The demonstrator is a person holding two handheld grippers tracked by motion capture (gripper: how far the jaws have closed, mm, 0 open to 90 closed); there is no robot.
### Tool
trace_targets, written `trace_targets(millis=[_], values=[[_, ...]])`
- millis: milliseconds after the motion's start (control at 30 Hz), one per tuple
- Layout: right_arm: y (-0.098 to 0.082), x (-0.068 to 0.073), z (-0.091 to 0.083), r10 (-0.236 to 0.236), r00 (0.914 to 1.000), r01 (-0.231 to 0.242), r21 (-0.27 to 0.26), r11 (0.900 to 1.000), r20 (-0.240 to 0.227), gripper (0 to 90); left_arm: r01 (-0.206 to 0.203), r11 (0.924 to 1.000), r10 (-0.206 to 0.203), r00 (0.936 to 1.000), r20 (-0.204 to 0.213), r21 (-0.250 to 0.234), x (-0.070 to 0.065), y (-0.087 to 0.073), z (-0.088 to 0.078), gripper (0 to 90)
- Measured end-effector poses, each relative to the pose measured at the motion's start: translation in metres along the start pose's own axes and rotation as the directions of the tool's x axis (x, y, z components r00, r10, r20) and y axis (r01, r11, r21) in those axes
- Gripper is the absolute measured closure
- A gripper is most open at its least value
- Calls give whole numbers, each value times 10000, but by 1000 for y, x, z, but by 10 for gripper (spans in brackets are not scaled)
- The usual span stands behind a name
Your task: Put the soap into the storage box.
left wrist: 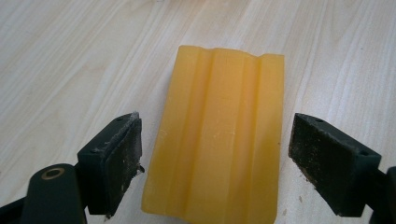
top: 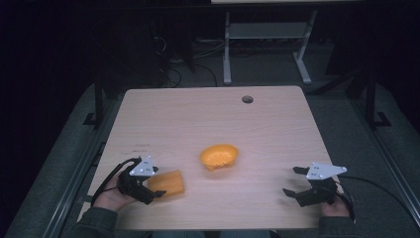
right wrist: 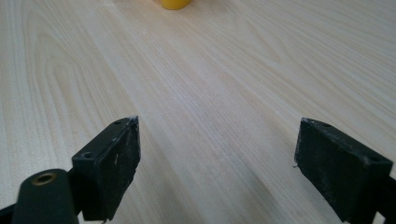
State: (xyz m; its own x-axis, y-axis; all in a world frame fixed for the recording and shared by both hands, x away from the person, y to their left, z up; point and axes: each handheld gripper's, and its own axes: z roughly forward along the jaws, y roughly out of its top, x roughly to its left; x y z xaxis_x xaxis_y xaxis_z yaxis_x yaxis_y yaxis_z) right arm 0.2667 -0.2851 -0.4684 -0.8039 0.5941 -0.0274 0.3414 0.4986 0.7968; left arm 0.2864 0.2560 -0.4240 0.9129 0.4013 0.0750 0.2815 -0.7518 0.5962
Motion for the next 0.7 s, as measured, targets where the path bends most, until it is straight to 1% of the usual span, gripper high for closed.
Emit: trace_targets(millis=[67,100,233,333,400,433,533,600,700], values=[[0,0,0,18,10000,-17,13,10000,-17,137,33,10000,-33,10000,62,66,0,1,2,164],[0,0,1,9,10000,-9,16,10000,-14,137,-36,10000,36,10000,80,72,1,1,3,164],[0,0,1,-1,10000,1,38,10000,-39,137,-102,9995,98,9998,150,292,0,5,7,164],[0,0,1,-16,10000,17,49,10000,-52,137,-246,9986,240,9996,118,458,0,8,11,164],[0,0,1,-20,10000,20,51,10000,-52,137,-273,9984,268,9996,111,499,0,9,13,164],[0,0,1,-17,10000,17,50,10000,-56,137,-298,9978,288,9994,187,584,0,9,14,164],[0,0,2,4,10000,-3,101,9999,-87,137,-351,9968,336,9992,233,713,1,11,17,164],[0,-1,2,-19,10000,20,108,9999,-92,137,-357,9968,341,9991,236,710,1,11,18,158],[0,-1,2,-16,10000,16,100,9999,-96,137,-386,9958,355,9986,385,832,3,13,22,160]])
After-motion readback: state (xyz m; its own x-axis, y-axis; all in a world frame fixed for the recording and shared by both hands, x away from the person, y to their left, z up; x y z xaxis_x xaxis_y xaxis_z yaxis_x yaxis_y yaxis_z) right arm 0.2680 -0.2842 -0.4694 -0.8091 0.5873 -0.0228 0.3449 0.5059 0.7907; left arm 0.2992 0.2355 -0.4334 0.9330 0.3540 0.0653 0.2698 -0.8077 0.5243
